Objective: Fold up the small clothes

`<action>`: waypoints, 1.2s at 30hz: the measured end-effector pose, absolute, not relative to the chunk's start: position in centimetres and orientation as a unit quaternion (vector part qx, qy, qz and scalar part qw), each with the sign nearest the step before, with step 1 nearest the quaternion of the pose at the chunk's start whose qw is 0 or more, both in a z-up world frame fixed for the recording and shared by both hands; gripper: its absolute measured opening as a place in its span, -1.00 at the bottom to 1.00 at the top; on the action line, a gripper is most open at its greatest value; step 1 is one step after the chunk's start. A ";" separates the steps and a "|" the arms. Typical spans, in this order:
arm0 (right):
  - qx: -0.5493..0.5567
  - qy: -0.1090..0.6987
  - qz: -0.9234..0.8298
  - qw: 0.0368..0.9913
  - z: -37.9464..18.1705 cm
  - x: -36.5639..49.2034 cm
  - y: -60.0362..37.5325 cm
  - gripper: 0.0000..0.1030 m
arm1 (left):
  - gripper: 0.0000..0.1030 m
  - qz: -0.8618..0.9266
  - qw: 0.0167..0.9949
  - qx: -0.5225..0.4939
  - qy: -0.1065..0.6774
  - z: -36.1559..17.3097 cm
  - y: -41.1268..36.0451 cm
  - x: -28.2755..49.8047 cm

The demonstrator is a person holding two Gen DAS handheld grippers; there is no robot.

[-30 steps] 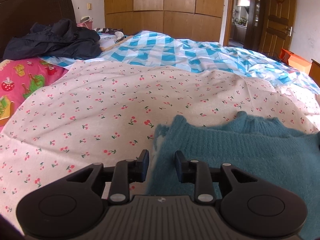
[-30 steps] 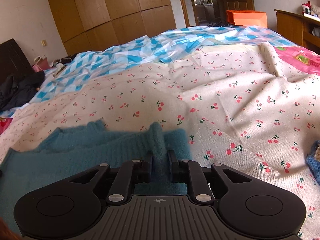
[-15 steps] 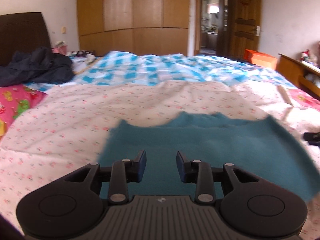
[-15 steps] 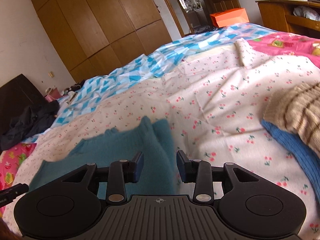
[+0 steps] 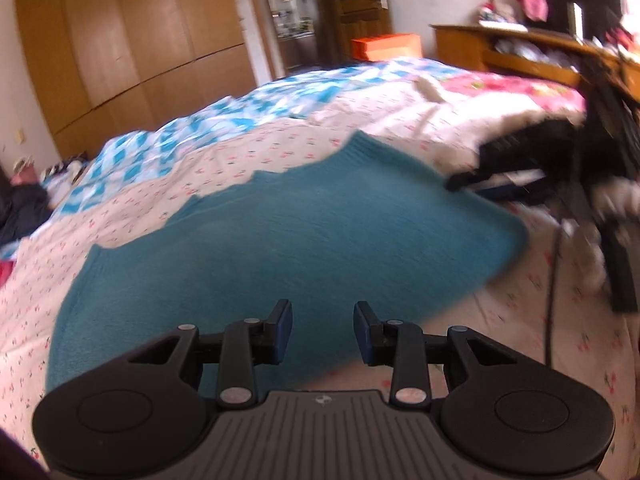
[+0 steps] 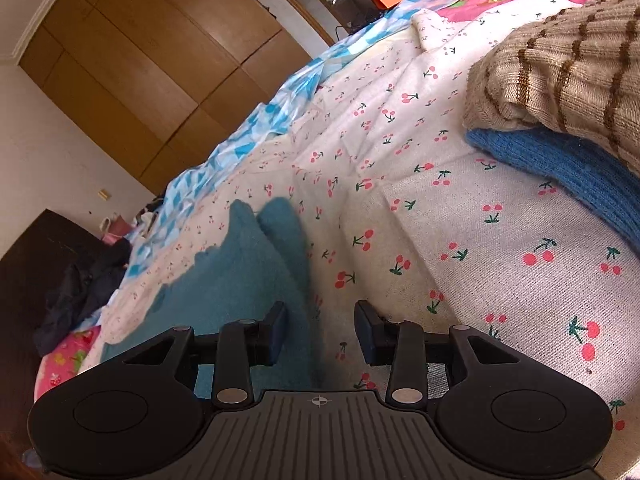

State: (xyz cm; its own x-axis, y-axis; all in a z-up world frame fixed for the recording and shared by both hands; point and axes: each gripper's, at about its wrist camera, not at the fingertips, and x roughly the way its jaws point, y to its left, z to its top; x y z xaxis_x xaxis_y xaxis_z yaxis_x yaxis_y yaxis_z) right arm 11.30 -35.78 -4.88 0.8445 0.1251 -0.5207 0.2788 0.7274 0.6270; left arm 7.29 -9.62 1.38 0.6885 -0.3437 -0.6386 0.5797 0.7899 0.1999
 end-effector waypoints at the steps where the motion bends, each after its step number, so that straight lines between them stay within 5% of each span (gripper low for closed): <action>1: 0.374 0.274 -0.039 0.885 -4.9 11.3 -35.9 -0.28 | -0.25 -0.264 0.893 0.213 0.295 1.0 -10.3 6.4; 19: 0.442 0.262 -0.001 0.858 -5.3 10.6 -38.6 -0.27 | -0.06 -0.291 0.847 0.403 0.189 -4.4 -19.1 2.3; 36: 0.437 0.266 0.009 0.859 -5.4 10.8 -38.3 -0.25 | 0.16 -0.244 0.869 0.404 0.146 -5.4 -21.8 5.1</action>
